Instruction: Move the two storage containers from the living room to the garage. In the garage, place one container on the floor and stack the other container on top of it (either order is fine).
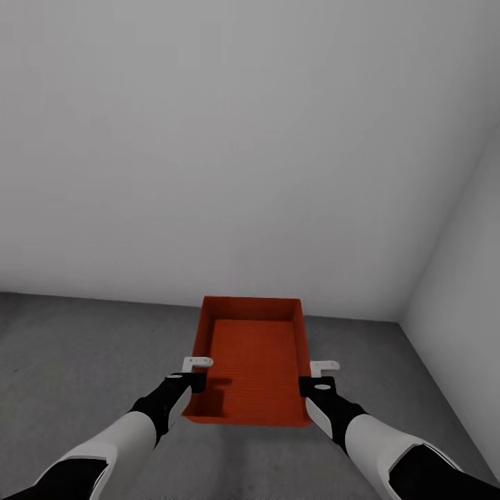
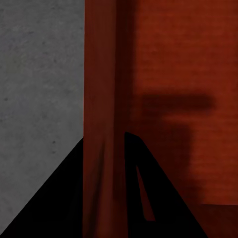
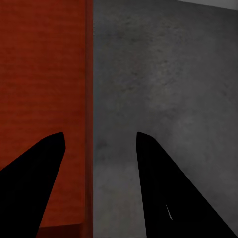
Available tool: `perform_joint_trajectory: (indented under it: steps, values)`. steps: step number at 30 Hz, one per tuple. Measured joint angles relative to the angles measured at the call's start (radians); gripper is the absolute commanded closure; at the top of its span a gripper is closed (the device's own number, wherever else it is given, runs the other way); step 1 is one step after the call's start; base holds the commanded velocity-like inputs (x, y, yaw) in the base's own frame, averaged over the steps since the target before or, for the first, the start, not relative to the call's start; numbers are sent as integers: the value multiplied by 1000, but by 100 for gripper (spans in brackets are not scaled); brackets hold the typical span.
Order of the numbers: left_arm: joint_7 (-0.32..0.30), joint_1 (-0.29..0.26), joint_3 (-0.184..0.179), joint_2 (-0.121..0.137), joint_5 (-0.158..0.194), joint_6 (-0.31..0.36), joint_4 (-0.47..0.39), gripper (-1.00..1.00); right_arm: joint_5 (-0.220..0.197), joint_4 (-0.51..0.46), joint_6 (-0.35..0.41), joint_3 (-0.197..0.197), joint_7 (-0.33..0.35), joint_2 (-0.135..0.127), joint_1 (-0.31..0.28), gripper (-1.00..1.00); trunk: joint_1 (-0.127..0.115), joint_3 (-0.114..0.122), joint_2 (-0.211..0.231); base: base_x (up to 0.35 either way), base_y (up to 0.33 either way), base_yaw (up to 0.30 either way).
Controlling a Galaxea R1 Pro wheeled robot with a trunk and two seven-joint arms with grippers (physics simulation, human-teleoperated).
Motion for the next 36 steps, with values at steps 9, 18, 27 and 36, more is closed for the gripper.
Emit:
perform_joint_trajectory:
  steps: [9,18,27,36]
  values:
    - [0,0,0,0,0,0,0,100,0,1,-1,0,0,0,0,100,35,-43,-63,0,0,0]
    - [0,0,0,0,0,0,0,100,0,1,-1,0,0,0,0,100,69,-85,-126,0,0,0]
    - [0,0,0,0,0,0,0,100,0,-2,1,1,0,-1,0,100,104,-128,-189,0,0,0]
    - [0,0,0,0,0,0,0,100,0,-2,1,1,-1,0,0,100,127,-160,-231,0,0,0]
